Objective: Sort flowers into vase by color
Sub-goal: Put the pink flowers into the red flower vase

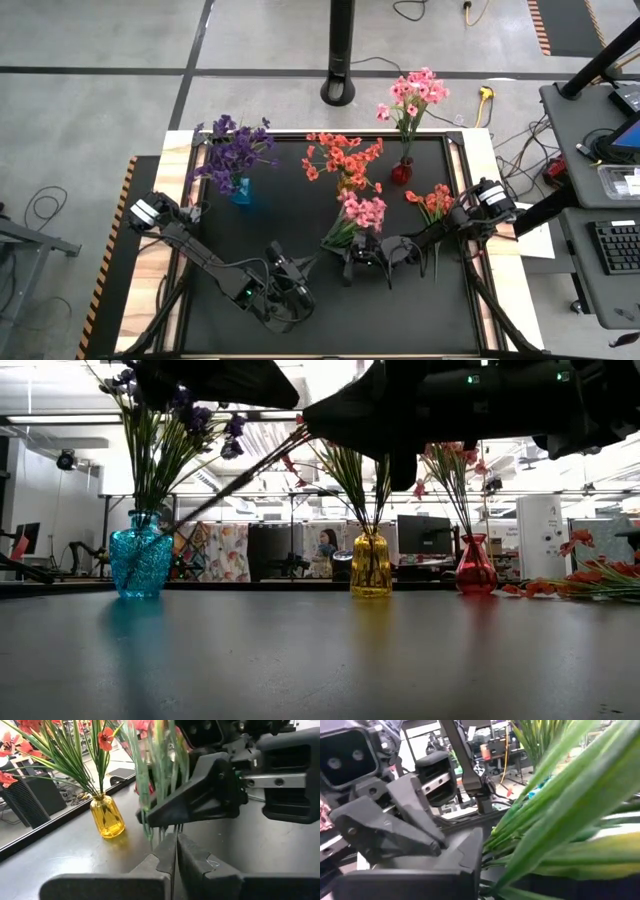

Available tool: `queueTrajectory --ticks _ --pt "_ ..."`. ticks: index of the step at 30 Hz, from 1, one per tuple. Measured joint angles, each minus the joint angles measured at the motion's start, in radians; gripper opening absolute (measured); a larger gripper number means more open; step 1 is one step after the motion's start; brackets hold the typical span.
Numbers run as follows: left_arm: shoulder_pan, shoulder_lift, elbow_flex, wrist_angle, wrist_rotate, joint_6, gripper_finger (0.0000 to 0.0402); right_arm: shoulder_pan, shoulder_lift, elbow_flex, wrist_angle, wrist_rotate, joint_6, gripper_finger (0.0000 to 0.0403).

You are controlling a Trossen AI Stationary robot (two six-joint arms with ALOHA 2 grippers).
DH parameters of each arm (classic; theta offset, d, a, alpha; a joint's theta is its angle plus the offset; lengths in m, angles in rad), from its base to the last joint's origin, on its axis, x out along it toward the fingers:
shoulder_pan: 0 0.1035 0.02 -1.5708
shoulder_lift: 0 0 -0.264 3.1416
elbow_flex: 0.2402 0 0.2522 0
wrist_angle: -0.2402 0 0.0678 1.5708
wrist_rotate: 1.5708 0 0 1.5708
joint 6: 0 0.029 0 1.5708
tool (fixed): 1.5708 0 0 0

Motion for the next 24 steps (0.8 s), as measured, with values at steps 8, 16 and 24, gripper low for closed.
queueTrajectory --ticks 8,16,24 --pt "0.0 0.0 0.0 0.0 0.013 -0.002 0.0067 0.007 0.0 0.0 -0.003 0.0 -0.038 0.0014" --pt "-0.009 0.0 0.035 -0.051 0.157 0.061 0.0184 0.023 -0.03 -0.001 -0.11 0.008 -0.076 0.0013" --pt "-0.022 0.0 0.175 -0.321 0.167 0.043 0.0212 0.025 -0.165 -0.001 -0.425 0.011 -0.061 0.0013"
